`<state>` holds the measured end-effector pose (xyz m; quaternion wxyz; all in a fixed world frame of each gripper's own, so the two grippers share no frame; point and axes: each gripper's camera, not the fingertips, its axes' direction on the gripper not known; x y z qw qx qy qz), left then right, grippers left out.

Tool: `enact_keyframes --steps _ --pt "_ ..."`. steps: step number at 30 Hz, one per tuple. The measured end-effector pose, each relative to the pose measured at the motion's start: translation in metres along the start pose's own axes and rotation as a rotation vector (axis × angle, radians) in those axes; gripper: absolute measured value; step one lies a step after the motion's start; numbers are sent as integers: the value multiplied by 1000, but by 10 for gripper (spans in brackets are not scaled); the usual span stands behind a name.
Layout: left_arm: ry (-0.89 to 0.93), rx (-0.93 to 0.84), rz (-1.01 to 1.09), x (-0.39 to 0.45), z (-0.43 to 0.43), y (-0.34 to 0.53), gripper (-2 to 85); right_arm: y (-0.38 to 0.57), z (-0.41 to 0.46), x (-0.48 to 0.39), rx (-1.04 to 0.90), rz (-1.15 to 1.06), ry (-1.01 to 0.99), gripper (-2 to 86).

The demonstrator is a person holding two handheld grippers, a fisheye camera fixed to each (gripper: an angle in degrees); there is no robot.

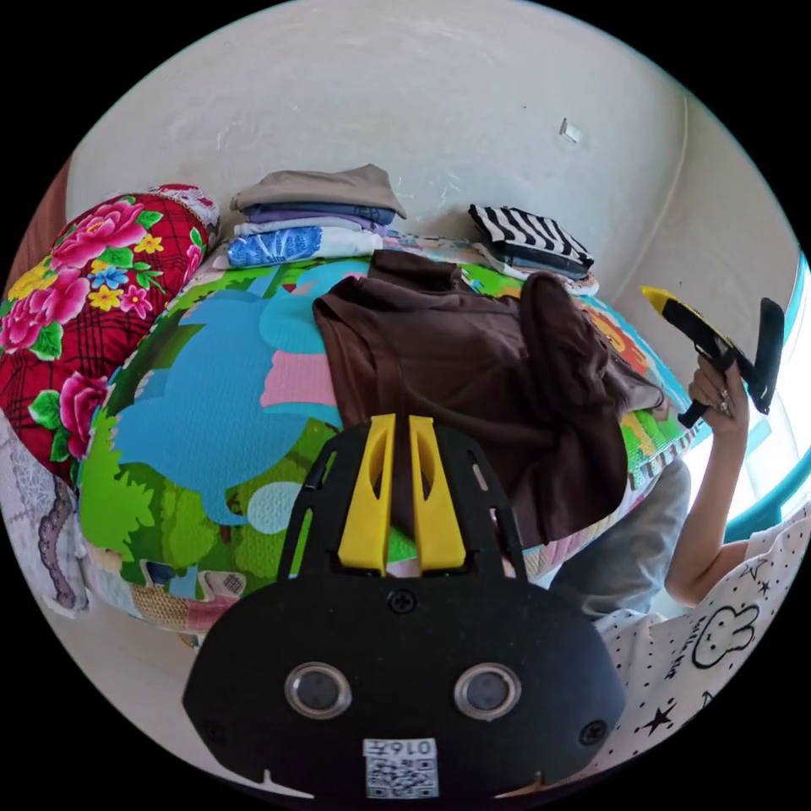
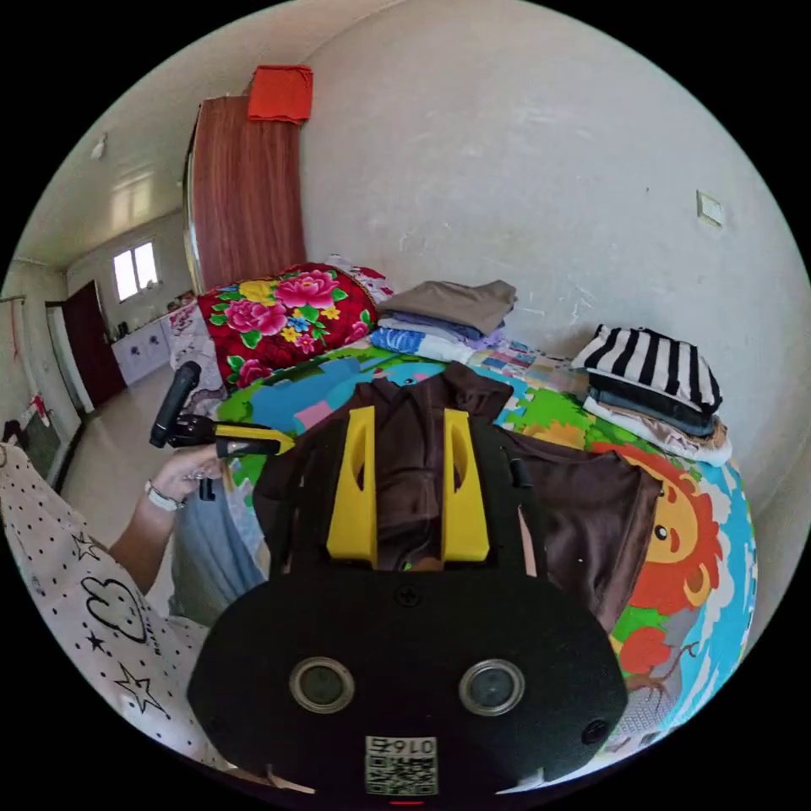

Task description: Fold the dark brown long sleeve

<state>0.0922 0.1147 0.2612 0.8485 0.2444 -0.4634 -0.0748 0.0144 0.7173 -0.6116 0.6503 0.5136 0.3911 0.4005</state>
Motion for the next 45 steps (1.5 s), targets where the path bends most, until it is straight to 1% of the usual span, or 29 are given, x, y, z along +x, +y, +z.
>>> enact_keyframes --steps 1,2,3,4,5,6,7,8,9,10,11,12,13,17,20,25,27,29,32,34,35,36,37,38,40,41,42,43,45 --pt "-23 9 24 6 1 -9 -5 3 -2 2 12 14 71 95" --pt "-32 13 39 10 1 -15 -5 8 -4 10 17 44 196 90" --pt "-43 5 78 19 5 -26 -6 13 -3 21 -22 76 297 91" --pt "-49 -30 129 30 13 -38 -7 15 0 27 -59 85 335 92" --pt "-52 -61 157 37 19 -43 -7 19 7 41 -164 107 388 94" --pt "-73 -135 204 49 33 -53 -8 25 16 55 -298 118 418 96" --pt "-129 -189 221 60 47 -60 -9 28 21 61 -363 121 430 97" --pt "-168 -203 221 65 54 -62 -9 37 30 71 -467 136 448 98" --pt "-238 -233 234 74 69 -65 -9 45 38 77 -545 132 444 98" --pt "-296 -272 264 82 86 -67 -10 48 41 78 -565 126 427 95" --pt "-319 -279 279 86 93 -68 -10 53 44 80 -566 118 373 90" --pt "-365 -226 292 92 99 -70 -10 54 47 79 -543 111 322 72" --pt "-409 -215 319 98 107 -74 -10 54 50 79 -537 108 307 63" --pt "-471 -231 383 107 132 -98 -10 37 78 82 -580 68 352 53" --pt "-443 -220 371 98 151 -125 -10 21 105 97 -587 67 370 46" --pt "-337 -185 300 64 177 -171 -10 0 141 134 -585 111 321 40" --pt "-329 -185 301 60 184 -183 -10 -8 156 153 -571 143 303 39" --pt "-363 -183 317 62 192 -192 -10 -13 168 164 -560 161 311 38" --pt "-468 -184 356 73 203 -199 -10 -19 184 174 -568 164 332 35" --pt "-544 -192 425 84 204 -197 -9 -19 189 175 -583 144 341 34" --pt "-555 -193 420 83 202 -196 -9 -17 189 176 -585 126 349 34" --pt "-549 -188 379 80 190 -195 -9 -15 187 178 -579 112 352 35" --pt "-504 -139 298 73 170 -191 -9 -14 183 178 -578 109 352 36" --pt "-471 -103 261 70 157 -188 -9 -11 169 178 -555 107 339 37" --pt "-285 3 208 63 107 -170 -7 -3 134 181 -445 139 334 30" --pt "-225 13 215 62 96 -165 -6 5 111 185 -370 161 338 28" --pt "-96 8 253 65 80 -155 -2 14 94 192 -334 185 323 32" --pt "28 -20 313 70 70 -146 7 18 88 195 -336 191 305 37" --pt "139 -61 402 81 63 -134 32 33 85 207 -427 142 179 77"
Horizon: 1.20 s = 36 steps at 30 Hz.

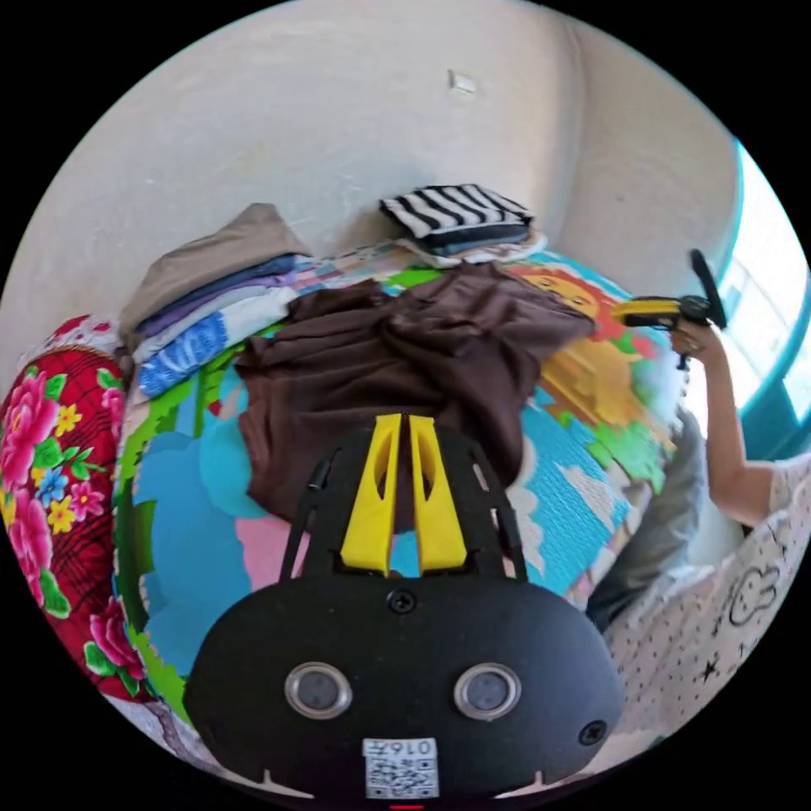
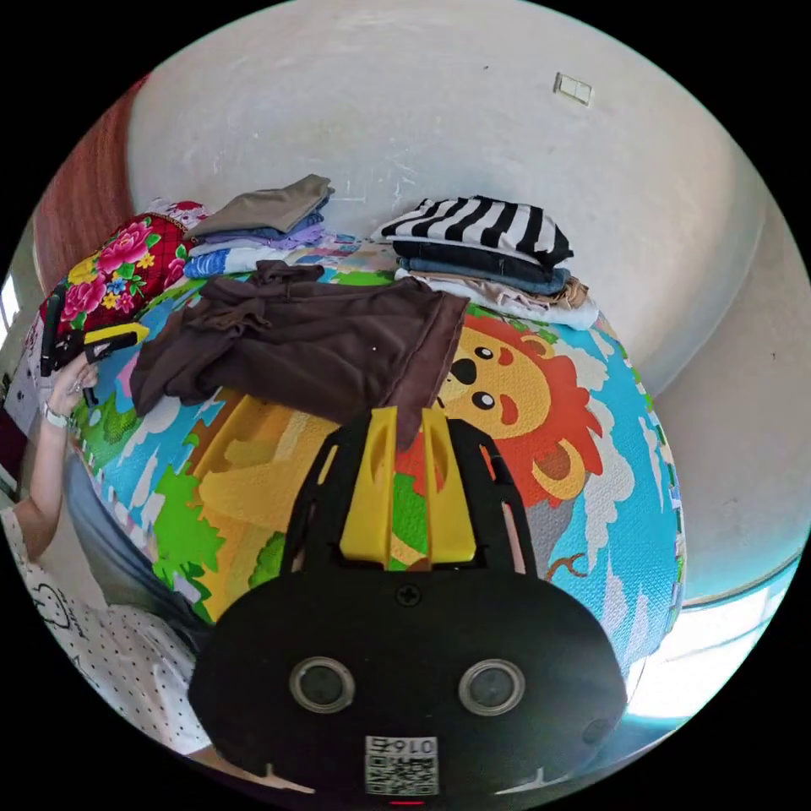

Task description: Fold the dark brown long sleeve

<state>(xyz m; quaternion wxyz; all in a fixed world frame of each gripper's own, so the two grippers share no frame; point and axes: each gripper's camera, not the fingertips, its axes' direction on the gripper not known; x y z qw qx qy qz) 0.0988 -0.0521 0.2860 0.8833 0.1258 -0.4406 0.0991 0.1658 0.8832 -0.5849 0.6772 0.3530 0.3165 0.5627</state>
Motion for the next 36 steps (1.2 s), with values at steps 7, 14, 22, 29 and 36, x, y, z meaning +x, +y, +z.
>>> enact_keyframes --steps 7,14,22,29,36 --pt "-70 -123 32 19 39 6 52 -4 55 27 -107 -45 -73 90" --pt "-56 -31 -30 -27 -15 -13 -4 -17 8 63 65 -83 -213 33" --pt "-182 92 -424 -123 -43 -31 -3 -66 19 165 168 404 -197 27" --pt "-214 76 -269 -105 -41 5 -3 -40 55 151 -31 143 -169 131" --pt "-87 14 -209 -102 -31 13 -2 -38 98 173 -55 140 -282 79"
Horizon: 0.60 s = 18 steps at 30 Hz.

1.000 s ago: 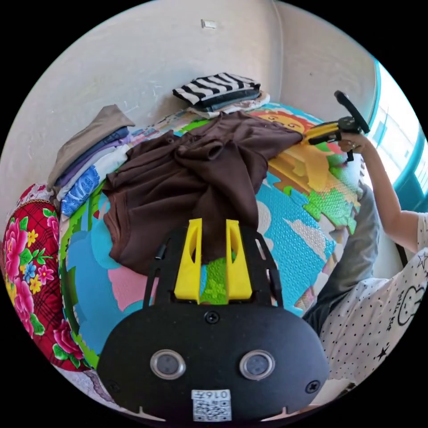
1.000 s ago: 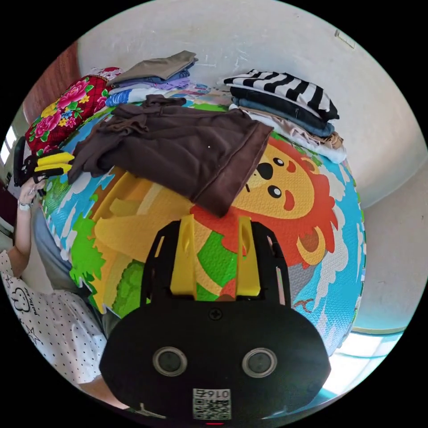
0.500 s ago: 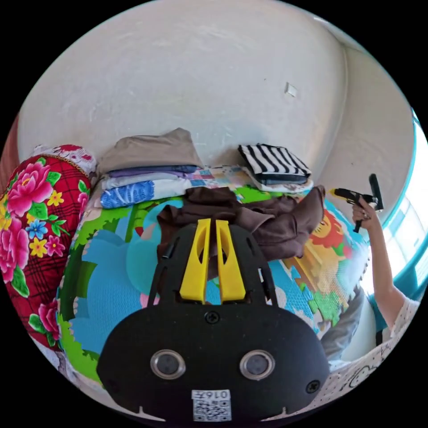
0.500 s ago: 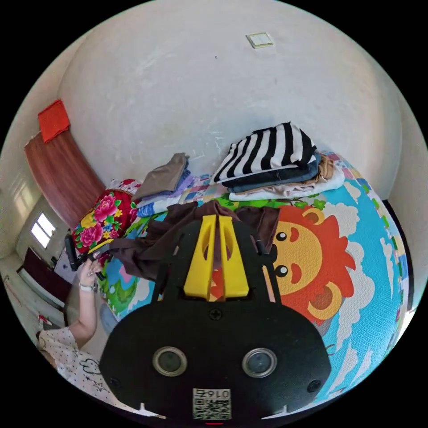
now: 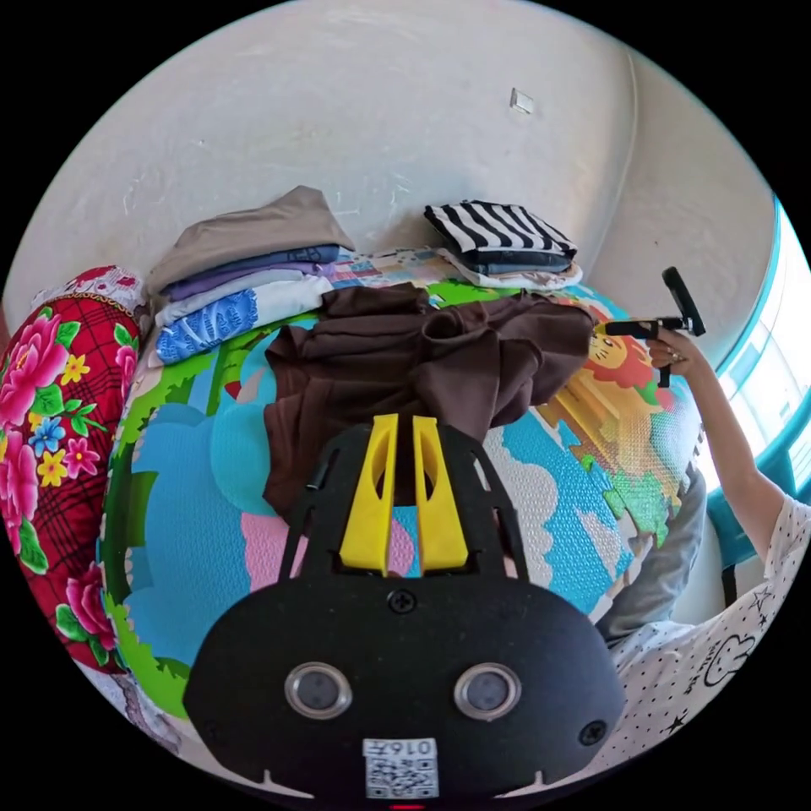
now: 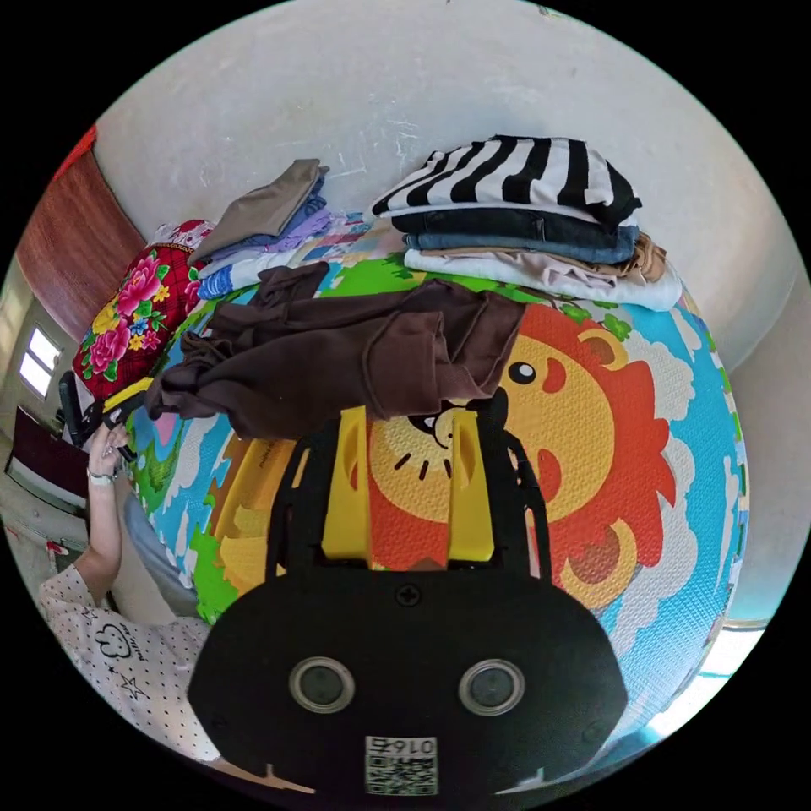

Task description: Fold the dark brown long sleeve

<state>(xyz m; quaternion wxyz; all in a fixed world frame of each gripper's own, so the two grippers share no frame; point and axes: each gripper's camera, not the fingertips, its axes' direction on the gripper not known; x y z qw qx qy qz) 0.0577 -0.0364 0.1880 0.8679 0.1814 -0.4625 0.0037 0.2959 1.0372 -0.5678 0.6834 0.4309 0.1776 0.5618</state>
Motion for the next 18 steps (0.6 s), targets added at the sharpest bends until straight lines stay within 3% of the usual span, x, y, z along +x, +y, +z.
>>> enact_keyframes --steps 5,8,11,13,16,18 --pt "3 105 -20 -13 -31 4 -9 -2 -12 2 30 2 -31 20" --pt "20 255 -83 -34 -77 7 -9 -3 -51 6 112 2 -225 14" --pt "-103 347 -111 -44 -117 16 -9 2 -97 15 216 -36 -490 12" --pt "-123 323 -90 -43 -125 25 -8 7 -117 23 244 21 -480 14" --pt "-44 221 -2 -27 -107 34 -2 12 -122 19 103 107 -59 16" --pt "-11 164 55 -12 -90 39 13 22 -111 1 -1 111 393 22"
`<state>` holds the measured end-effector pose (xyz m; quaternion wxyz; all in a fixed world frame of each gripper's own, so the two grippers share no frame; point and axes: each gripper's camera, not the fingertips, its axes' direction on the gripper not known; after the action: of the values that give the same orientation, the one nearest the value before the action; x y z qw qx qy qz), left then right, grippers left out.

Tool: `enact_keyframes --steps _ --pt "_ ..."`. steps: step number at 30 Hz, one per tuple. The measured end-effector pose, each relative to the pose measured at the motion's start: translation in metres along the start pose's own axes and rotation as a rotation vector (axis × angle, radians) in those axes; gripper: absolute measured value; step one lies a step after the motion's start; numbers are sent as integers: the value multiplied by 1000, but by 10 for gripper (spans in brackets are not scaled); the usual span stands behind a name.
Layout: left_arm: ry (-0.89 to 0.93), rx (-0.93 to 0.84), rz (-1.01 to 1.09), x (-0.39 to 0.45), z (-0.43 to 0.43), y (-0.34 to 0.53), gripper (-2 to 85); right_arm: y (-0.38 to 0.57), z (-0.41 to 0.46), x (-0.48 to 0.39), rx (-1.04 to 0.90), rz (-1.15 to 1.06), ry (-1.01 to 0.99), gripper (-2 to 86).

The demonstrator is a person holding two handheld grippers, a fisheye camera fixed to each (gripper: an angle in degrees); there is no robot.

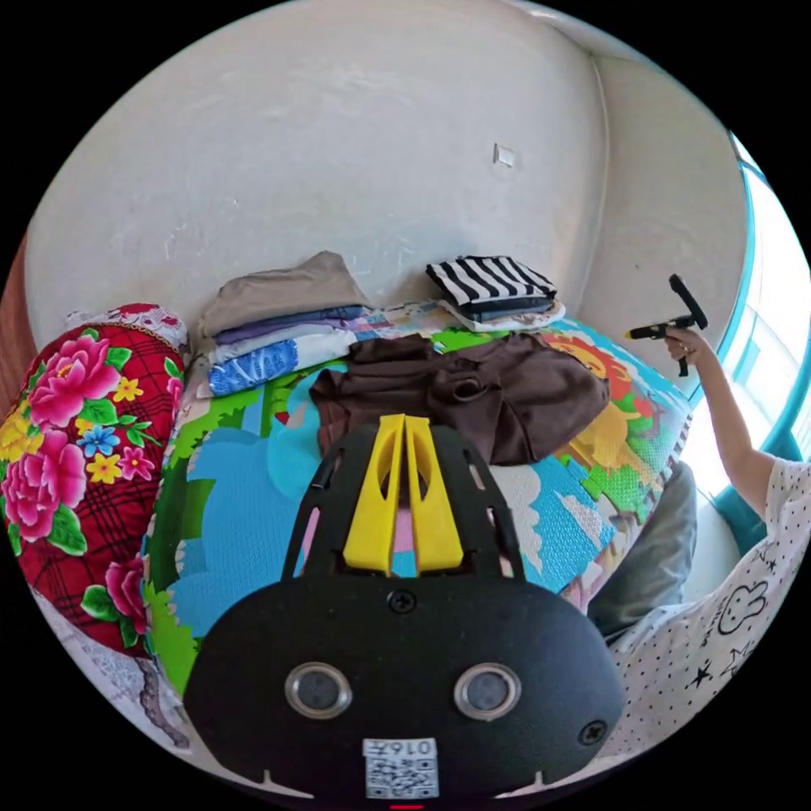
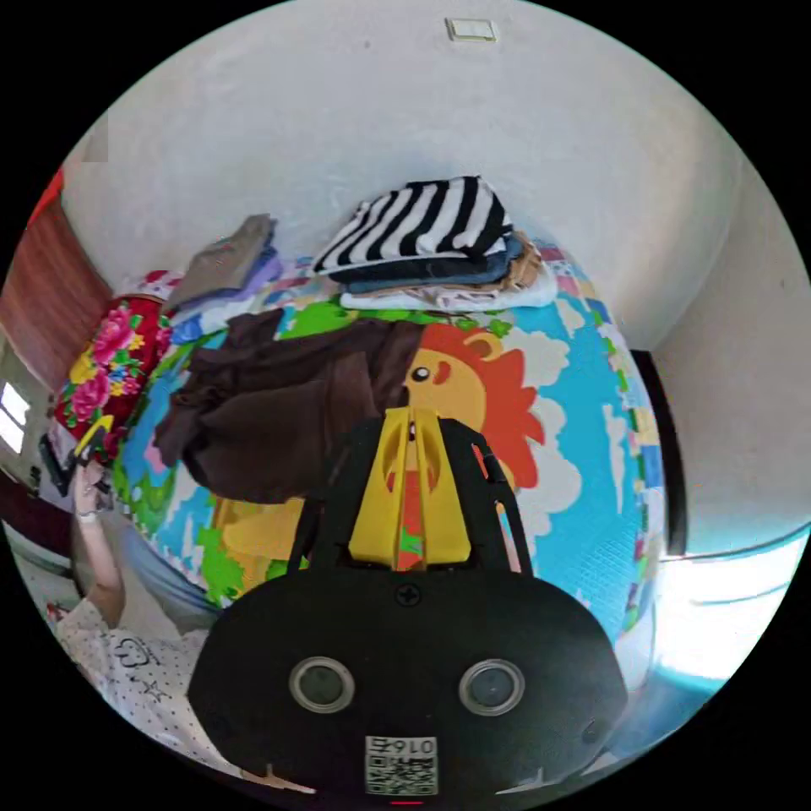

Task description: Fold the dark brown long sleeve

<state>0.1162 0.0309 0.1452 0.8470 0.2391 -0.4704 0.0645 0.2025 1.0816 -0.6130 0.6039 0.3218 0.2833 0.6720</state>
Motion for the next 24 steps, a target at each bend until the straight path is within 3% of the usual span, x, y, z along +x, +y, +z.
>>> enact_keyframes --steps 2,6,11,14,21,24 --pt "45 -57 76 18 17 6 44 15 0 -19 4 -96 38 37" --pt "83 -200 204 52 63 10 92 52 9 -76 -20 -392 -136 127" --pt "122 -302 148 58 111 11 76 59 27 -124 49 -470 -84 114" --pt "94 -294 144 57 106 13 8 50 42 -144 -26 -501 -207 86" --pt "247 -279 156 38 55 35 -8 67 8 -157 -96 -520 -205 32" --pt "301 -255 232 38 14 47 -9 100 -38 -158 -11 -563 -192 29"
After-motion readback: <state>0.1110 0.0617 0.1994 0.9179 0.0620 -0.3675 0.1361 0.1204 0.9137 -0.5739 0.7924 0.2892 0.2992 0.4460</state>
